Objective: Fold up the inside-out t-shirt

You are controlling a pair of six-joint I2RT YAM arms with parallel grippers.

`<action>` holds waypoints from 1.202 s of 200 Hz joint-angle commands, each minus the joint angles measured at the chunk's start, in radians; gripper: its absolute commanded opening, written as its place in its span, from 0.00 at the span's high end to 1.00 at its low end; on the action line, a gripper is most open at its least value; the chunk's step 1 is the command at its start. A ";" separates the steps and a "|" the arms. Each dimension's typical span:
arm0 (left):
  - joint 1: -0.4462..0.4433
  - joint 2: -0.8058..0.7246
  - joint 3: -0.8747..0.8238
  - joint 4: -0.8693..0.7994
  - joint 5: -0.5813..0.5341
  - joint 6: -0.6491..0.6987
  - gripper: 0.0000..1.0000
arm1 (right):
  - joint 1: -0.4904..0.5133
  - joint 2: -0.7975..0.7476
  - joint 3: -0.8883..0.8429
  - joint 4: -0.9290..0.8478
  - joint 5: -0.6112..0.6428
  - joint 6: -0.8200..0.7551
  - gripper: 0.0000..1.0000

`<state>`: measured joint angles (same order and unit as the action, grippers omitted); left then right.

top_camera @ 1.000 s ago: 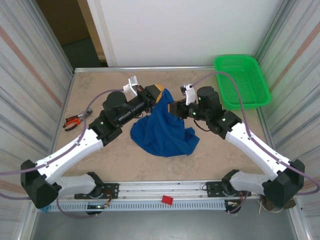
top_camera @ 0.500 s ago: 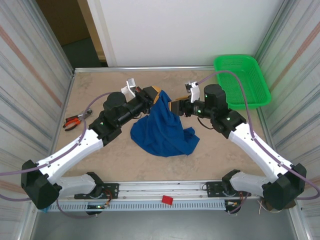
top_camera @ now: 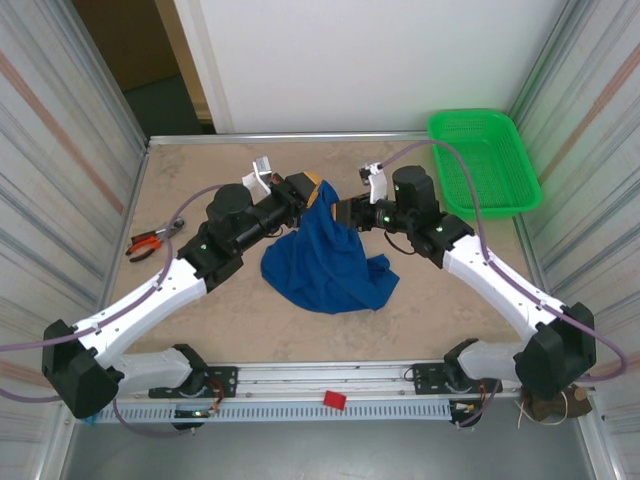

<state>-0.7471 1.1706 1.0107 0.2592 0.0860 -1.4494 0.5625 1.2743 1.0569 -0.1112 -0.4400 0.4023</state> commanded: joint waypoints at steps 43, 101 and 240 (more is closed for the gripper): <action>0.123 -0.004 -0.083 0.035 0.036 0.001 1.00 | -0.103 -0.076 0.041 0.073 -0.399 0.049 1.00; 0.243 0.077 -0.081 0.081 0.175 0.125 0.83 | -0.146 -0.163 -0.024 0.217 -0.637 0.138 1.00; 0.058 -0.109 -0.164 -0.132 0.151 0.458 0.41 | -0.193 -0.101 -0.103 0.289 -0.584 0.178 1.00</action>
<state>-0.6601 1.0267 0.8703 0.0994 0.2813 -0.9916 0.3771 1.1709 0.9581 0.1421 -1.0241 0.5621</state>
